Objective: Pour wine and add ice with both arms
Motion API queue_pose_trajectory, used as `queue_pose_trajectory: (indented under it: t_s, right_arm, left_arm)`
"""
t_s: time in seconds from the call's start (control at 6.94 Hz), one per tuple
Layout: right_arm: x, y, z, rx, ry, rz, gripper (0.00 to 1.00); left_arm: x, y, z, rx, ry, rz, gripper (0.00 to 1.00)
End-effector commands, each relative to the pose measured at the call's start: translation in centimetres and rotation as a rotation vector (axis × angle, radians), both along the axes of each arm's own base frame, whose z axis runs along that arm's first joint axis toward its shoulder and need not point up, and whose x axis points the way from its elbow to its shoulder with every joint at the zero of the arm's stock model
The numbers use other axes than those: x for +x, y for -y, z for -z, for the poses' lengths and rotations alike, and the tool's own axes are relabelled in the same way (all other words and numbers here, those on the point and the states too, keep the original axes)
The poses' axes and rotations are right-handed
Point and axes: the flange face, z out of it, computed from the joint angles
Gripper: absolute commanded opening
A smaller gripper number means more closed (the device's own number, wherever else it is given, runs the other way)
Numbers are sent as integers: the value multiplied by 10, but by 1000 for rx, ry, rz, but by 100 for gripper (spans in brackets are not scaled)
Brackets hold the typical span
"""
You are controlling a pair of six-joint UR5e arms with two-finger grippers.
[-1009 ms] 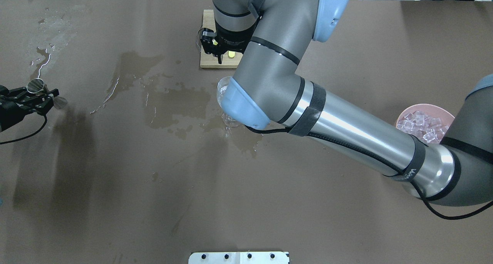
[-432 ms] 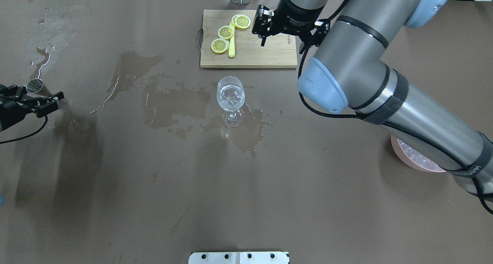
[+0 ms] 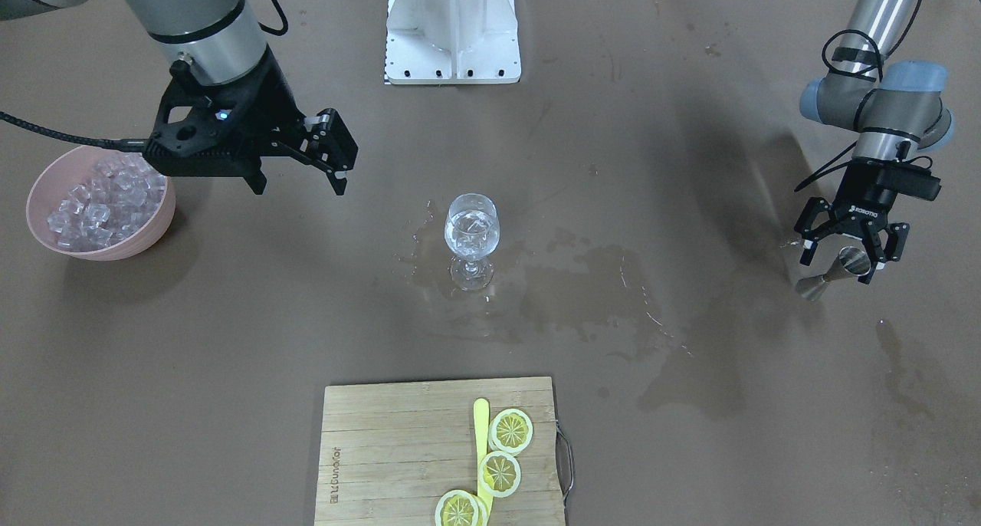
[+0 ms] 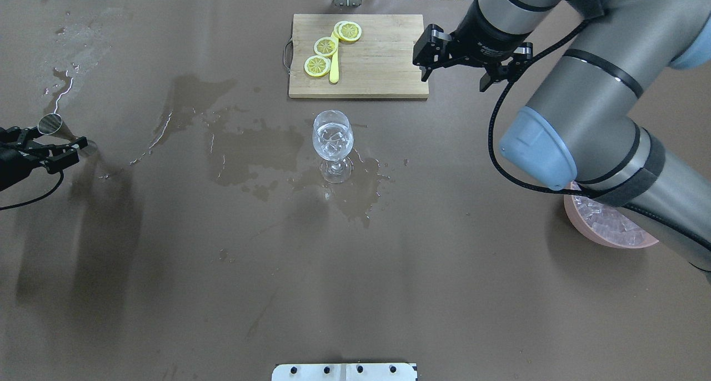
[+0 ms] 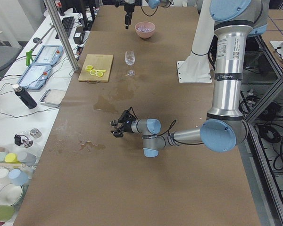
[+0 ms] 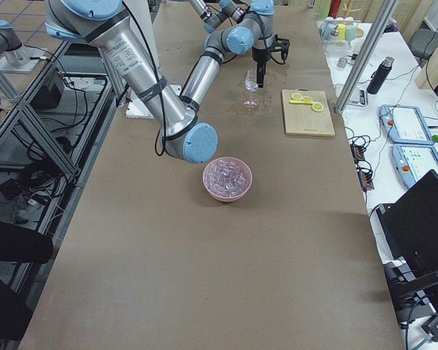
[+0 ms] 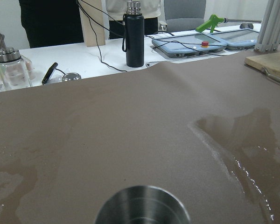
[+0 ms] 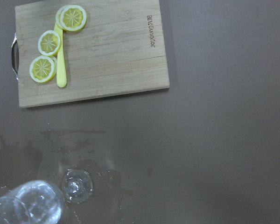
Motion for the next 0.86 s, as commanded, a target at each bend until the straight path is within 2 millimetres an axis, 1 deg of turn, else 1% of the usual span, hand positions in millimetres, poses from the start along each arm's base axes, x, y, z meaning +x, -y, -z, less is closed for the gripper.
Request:
queue_pose_trajectory:
  t_s: [0.0, 0.14, 0.29, 0.43, 0.58, 0.72]
  right_arm:
    - [30, -24, -38, 29, -12, 42, 100]
    - [56, -44, -68, 73, -34, 89, 100]
    - [87, -55, -92, 91, -39, 117, 100]
    - [113, -59, -109, 106, -43, 134, 100]
    - [130, -59, -127, 127, -64, 156, 100]
    - [153, -56, -148, 168, -93, 193, 100]
  left_arm:
    - [-16, -28, -9, -28, 3, -89, 99]
    - [-28, -44, -12, -41, 7, -114, 99]
    - [-35, -54, -15, -52, 9, -141, 99]
    - [-46, -50, -10, -54, -8, -164, 99]
    - [-70, -44, -8, -91, -19, -189, 99]
    - [-100, -24, -6, -163, -24, -217, 99]
